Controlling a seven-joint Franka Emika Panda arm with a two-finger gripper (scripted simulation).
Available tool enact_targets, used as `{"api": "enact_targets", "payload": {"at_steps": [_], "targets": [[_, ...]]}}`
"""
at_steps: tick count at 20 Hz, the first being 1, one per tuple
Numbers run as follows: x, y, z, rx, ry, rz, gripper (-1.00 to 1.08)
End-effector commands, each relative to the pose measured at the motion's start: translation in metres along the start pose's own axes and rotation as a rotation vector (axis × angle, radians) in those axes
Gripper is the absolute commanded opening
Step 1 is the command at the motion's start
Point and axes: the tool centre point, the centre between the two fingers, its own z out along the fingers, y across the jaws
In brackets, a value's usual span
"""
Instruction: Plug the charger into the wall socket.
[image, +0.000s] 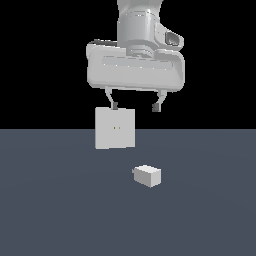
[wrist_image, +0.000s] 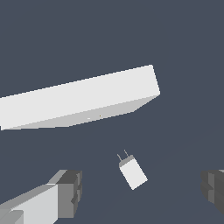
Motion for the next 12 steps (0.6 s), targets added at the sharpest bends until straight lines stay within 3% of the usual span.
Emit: {"api": "enact_targets", "payload": {"at_steps": [1, 12], "targets": [[-0.005, 0.001, 0.005, 0.008, 0.022, -0.043, 1.0], [-0.024, 0.004, 0.027, 0.041, 0.104, -0.206, 1.0]]}}
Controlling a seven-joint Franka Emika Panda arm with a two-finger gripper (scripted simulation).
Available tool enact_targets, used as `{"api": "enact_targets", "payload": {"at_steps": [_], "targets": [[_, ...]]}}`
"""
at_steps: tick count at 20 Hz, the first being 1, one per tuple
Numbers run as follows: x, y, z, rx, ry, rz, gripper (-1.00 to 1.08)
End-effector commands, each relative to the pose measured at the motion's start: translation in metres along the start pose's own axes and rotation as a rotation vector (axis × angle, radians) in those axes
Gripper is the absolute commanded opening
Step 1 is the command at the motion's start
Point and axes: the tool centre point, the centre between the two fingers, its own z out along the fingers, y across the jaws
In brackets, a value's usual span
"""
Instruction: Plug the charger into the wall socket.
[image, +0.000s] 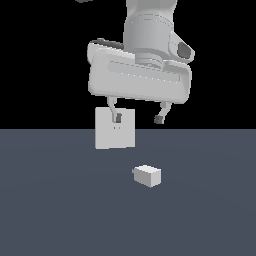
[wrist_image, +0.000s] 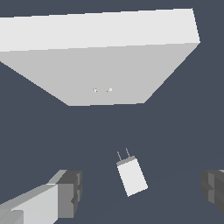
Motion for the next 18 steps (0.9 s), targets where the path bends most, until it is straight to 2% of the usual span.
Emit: {"api": "enact_targets", "payload": {"at_steps": [1, 18], "targets": [[-0.004, 0.0, 0.004, 0.007, 0.018, -0.035, 1.0], [-0.027, 0.004, 0.034, 0.058, 0.128, -0.252, 1.0]]}}
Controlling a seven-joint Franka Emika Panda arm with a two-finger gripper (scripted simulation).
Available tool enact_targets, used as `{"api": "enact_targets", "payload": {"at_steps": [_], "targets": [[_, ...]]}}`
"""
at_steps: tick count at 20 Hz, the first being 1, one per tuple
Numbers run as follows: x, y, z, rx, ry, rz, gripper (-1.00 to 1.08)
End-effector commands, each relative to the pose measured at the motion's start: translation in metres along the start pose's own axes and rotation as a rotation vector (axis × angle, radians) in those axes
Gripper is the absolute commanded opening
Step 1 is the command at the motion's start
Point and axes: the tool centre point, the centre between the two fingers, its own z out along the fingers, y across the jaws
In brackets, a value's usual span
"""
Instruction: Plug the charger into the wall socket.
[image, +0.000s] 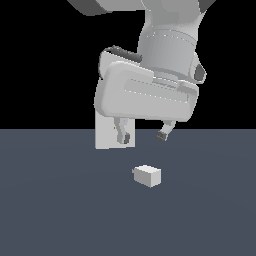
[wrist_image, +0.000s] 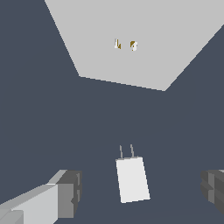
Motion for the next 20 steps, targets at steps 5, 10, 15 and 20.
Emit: {"api": "enact_targets", "payload": {"at_steps": [5, 10, 15, 20], "targets": [[-0.007, 0.001, 0.009, 0.018, 0.036, -0.069, 1.0], [-0.011, 0.001, 0.014, 0.027, 0.053, -0.104, 1.0], [-0.013, 0.001, 0.017, 0.032, 0.059, -0.119, 1.0], [-0.014, 0.002, 0.019, 0.031, 0.058, -0.116, 1.0]]}}
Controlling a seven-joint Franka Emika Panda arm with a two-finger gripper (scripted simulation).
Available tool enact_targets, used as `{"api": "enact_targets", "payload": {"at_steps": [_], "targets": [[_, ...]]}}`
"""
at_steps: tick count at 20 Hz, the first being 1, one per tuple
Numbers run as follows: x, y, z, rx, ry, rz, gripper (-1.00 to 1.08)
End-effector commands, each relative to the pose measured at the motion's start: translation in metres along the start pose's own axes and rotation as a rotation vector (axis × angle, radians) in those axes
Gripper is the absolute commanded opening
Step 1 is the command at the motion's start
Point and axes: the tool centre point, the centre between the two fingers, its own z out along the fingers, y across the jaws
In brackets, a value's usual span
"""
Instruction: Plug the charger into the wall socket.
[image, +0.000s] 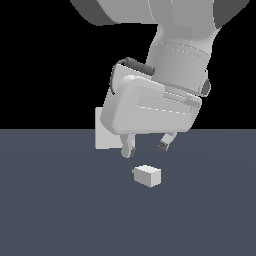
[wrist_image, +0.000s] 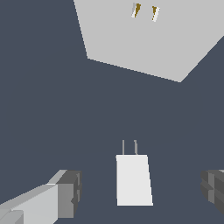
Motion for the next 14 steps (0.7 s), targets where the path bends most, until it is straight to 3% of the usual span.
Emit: {"api": "enact_targets", "payload": {"at_steps": [1, 14], "targets": [[-0.001, 0.0, 0.003, 0.0, -0.001, -0.001, 1.0], [-0.019, -0.001, 0.045, 0.001, -0.002, -0.004, 1.0]]}}
